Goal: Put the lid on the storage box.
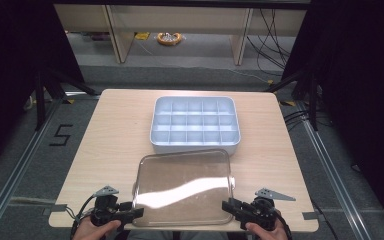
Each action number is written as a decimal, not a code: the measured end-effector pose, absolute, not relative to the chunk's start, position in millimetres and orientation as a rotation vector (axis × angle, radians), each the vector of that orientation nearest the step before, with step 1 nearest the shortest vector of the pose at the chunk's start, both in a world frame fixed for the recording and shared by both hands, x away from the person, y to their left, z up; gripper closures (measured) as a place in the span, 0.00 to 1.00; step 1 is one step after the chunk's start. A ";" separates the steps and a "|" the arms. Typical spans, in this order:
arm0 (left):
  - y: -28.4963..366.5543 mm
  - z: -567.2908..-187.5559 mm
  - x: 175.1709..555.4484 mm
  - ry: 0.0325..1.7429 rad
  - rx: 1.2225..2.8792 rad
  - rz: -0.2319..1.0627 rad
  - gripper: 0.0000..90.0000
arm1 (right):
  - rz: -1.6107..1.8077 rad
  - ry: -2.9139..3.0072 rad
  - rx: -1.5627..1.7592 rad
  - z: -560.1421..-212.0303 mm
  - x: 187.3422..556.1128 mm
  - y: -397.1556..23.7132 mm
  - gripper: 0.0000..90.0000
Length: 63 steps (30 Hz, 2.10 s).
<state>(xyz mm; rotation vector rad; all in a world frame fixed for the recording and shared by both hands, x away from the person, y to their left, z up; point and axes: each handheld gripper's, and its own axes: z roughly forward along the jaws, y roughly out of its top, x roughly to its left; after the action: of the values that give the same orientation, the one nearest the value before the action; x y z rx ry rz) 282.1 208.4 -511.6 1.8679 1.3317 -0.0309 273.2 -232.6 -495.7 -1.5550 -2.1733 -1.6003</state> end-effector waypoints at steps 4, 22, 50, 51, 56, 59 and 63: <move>208.7 -511.5 283.0 1.347 1.857 -0.017 0.37 | -1.593 -2.225 -1.501 -491.0 270.8 -230.8 0.67; 218.8 -511.2 292.7 1.331 1.856 -0.122 0.36 | -1.653 -2.278 -1.382 -488.9 272.2 -232.8 0.67; 222.0 -505.9 286.8 1.318 1.767 0.010 0.72 | -1.430 -2.460 -1.551 -487.8 274.4 -229.4 0.71; 222.7 -504.9 286.7 1.317 1.753 0.011 0.73 | -1.438 -2.474 -1.550 -487.8 275.0 -230.1 0.71; 220.6 -496.0 283.7 1.278 1.740 0.067 0.74 | -1.442 -2.456 -1.595 -483.6 272.9 -230.0 0.72; 218.4 -491.8 284.2 1.269 1.720 0.083 0.74 | -1.477 -2.491 -1.576 -482.6 275.1 -231.0 0.72; 214.7 -485.4 289.2 1.272 1.710 0.114 0.73 | -1.496 -2.473 -1.590 -478.3 283.6 -232.8 0.72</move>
<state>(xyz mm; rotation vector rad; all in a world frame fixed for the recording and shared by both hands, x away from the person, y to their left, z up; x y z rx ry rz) 289.2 214.7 -485.4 1.7104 1.2718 0.1141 283.6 -232.8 -478.3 -1.5898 -2.4734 -1.4959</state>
